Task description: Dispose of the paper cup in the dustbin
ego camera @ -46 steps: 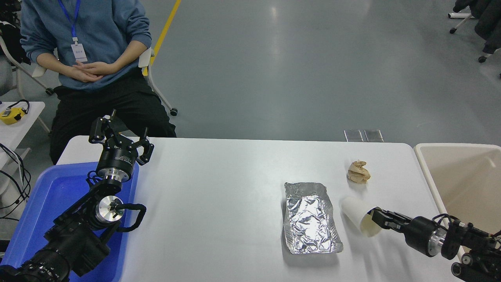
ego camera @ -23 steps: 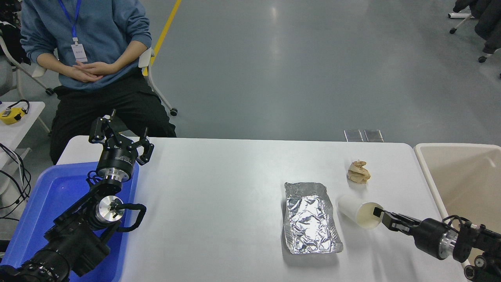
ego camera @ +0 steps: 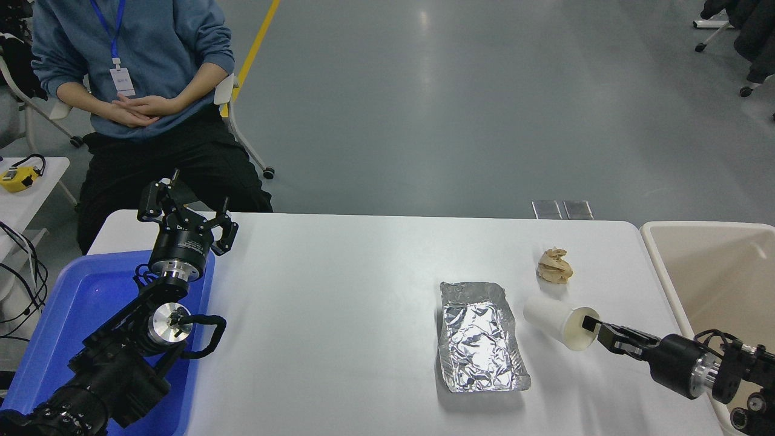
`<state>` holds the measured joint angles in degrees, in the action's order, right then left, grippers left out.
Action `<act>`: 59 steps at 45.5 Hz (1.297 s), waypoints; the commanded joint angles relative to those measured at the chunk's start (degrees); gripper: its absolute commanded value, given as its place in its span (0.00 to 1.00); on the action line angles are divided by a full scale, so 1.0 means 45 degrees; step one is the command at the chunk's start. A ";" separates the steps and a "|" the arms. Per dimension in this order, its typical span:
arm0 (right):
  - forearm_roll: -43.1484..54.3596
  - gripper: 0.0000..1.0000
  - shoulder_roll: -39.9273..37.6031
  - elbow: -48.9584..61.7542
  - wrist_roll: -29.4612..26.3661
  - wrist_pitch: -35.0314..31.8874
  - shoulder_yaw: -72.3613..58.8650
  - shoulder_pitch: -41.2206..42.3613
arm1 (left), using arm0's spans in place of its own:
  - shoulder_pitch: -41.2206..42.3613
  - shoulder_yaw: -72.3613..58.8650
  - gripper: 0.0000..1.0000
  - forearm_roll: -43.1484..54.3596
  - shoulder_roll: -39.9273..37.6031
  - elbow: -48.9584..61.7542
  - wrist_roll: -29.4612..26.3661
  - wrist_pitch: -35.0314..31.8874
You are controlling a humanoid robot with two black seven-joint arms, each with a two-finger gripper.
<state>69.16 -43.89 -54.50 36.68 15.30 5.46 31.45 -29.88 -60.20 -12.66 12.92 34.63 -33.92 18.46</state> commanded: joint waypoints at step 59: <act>-0.5777 0.00 -0.6869 0.0018 0.0248 -0.2071 -0.0061 0.1684 | 0.0038 -0.0020 1.00 0.0000 0.0039 -0.0001 0.0000 0.0019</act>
<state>46.69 -73.53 -63.59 37.61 7.32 5.67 41.33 -29.70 -60.29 -12.69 13.09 34.64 -33.93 18.56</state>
